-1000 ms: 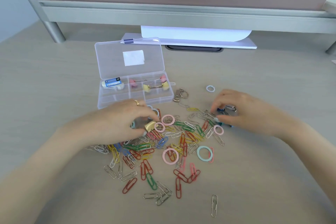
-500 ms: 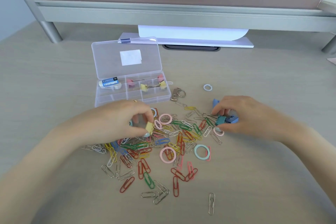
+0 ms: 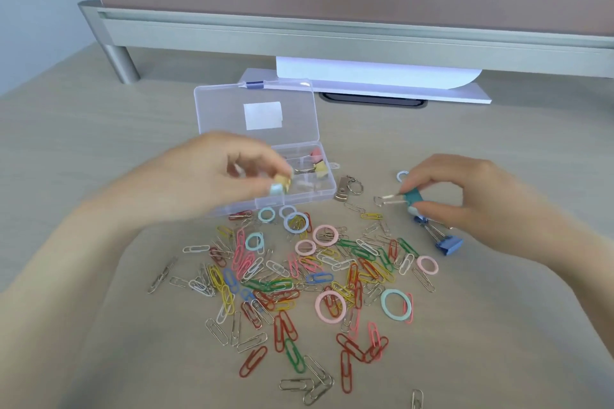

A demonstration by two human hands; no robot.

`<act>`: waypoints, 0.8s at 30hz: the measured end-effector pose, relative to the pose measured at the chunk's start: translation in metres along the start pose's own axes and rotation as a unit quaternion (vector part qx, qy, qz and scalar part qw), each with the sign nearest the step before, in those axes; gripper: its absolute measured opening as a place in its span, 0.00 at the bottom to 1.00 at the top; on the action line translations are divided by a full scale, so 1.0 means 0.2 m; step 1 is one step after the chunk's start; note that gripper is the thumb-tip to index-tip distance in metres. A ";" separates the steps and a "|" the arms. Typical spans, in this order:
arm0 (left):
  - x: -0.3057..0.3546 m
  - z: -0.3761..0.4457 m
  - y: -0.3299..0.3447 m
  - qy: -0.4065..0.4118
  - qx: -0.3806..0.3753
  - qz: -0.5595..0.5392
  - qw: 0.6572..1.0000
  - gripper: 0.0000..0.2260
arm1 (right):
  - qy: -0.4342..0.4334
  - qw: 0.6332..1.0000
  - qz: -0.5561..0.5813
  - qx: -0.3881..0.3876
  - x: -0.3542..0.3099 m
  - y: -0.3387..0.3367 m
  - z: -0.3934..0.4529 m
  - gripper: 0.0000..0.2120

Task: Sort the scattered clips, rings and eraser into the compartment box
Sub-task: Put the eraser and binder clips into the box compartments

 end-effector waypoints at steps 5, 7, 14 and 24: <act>-0.13 0.21 0.04 -0.045 0.174 -0.014 0.984 0.05 | -0.036 0.998 0.026 0.038 -0.05 0.06 0.27 0.08; -0.16 0.26 0.07 -0.071 0.220 0.008 0.973 0.05 | -0.036 0.998 0.023 0.045 -0.03 0.11 0.38 0.08; -0.31 0.35 0.13 -0.072 0.246 0.146 0.955 0.06 | -0.024 0.999 0.002 0.045 0.01 0.27 0.65 0.07; -0.34 0.36 0.14 -0.057 0.245 0.168 0.953 0.07 | -0.047 0.998 -0.020 0.032 0.00 0.39 0.68 0.10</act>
Point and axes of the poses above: each hand's wrist, its own z-axis towards the middle knuckle, its own y-axis out of the palm, x = y × z, the point moved 1 cm from there along z, towards the middle knuckle, and after that the axes turned 10 degrees about -y, right-handed, at the moved point
